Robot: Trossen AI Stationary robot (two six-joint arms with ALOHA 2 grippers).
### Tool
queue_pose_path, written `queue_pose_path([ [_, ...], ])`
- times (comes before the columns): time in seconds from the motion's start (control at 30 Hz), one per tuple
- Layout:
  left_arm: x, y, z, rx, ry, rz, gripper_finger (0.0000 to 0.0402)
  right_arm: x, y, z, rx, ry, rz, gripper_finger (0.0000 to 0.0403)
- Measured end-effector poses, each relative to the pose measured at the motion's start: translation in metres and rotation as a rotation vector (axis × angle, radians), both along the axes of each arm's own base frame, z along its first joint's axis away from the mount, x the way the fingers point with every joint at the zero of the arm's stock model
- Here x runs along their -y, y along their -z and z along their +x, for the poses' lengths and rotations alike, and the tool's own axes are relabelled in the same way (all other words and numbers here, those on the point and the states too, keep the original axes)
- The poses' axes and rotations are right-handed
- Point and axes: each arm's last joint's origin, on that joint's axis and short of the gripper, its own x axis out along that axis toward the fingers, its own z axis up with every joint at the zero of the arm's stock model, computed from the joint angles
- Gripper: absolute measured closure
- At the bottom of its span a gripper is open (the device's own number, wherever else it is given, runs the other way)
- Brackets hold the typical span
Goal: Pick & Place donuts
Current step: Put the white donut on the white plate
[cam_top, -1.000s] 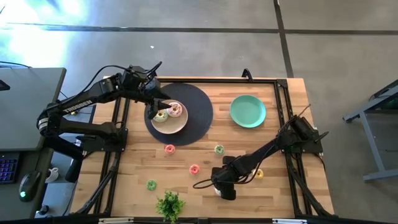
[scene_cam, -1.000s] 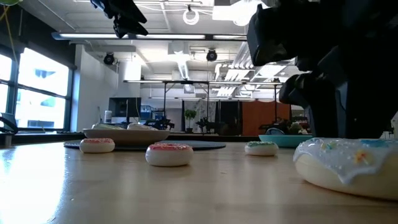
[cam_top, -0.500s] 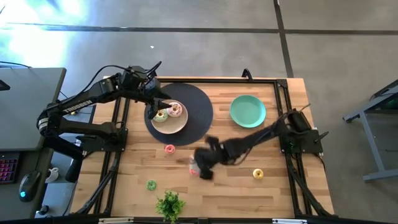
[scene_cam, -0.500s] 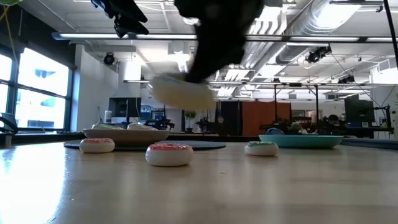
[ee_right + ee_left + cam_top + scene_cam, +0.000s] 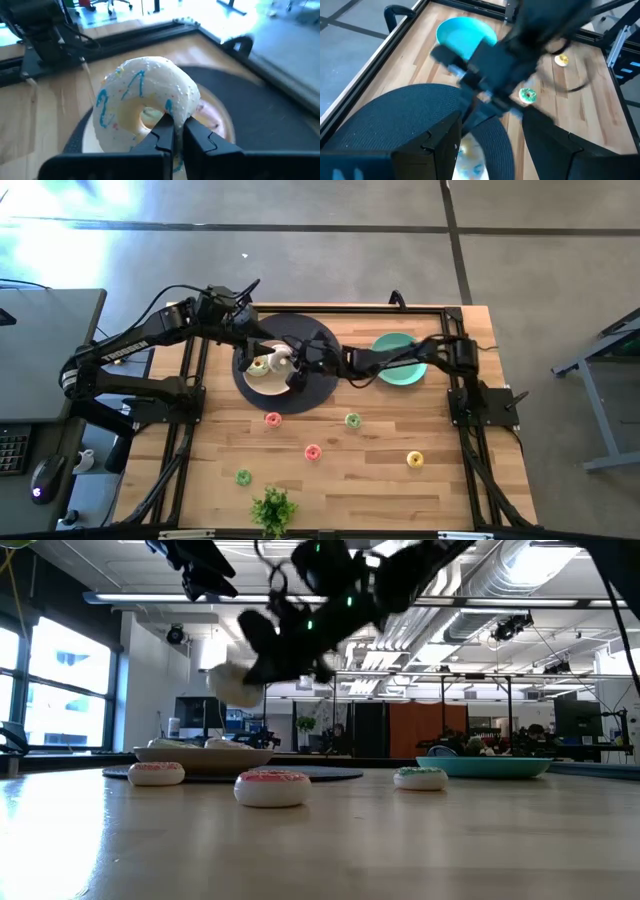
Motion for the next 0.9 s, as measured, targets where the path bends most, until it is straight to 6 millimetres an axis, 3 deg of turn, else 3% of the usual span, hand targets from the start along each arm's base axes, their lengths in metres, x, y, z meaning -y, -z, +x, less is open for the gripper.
queue_pose_path([
  [0.17,0.0,0.002,-0.001,-0.02,-0.001,-0.009,0.0193,0.014,0.042,0.01,0.063,-0.037,0.142,0.0393],
  [0.33,0.0,0.002,-0.001,-0.023,-0.003,-0.009,0.0193,0.012,0.068,0.019,0.018,-0.031,0.131,0.0389],
  [0.5,0.0,0.002,-0.001,-0.023,-0.004,-0.009,0.0193,0.015,0.069,0.019,0.022,0.008,0.11,0.0351],
  [0.9,0.0,0.002,-0.001,-0.02,-0.011,-0.016,0.0193,0.013,0.068,0.02,0.006,-0.091,0.09,0.0251],
])
